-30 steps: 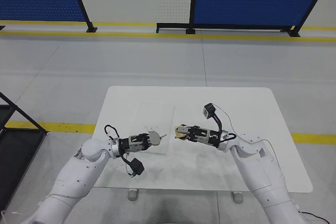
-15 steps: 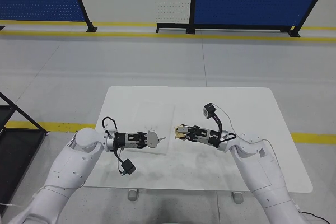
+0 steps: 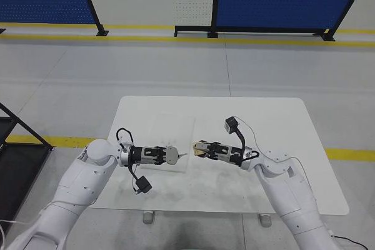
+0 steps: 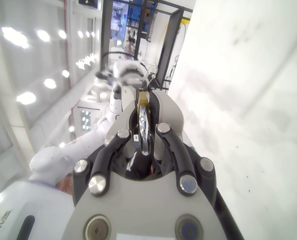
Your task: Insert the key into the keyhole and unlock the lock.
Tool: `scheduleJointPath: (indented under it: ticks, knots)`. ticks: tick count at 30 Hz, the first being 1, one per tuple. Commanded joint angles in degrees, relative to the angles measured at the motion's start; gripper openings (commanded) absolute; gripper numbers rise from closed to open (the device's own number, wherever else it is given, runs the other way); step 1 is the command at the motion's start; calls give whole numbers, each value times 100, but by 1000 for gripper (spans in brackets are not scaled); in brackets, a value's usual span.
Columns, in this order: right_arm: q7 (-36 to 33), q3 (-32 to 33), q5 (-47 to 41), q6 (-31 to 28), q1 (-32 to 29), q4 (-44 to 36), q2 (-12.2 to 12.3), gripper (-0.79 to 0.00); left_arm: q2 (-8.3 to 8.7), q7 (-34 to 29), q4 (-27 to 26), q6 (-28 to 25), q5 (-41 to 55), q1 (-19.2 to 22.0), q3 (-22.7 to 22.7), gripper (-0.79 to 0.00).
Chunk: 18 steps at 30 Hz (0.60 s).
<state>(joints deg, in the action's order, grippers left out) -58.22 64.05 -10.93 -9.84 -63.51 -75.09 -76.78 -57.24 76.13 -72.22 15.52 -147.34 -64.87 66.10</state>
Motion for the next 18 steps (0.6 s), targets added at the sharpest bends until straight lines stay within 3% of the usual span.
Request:
scheduleJointPath:
  ticks: [1, 18]
  knots:
    - [3, -37, -1, 9, 9, -13, 1, -785, 4, 26, 19, 21, 31, 4, -11, -785]
    - [-157, -257, -336, 123, 153, 167, 16, -785, 23, 22, 35, 181, 59, 88, -182, -785]
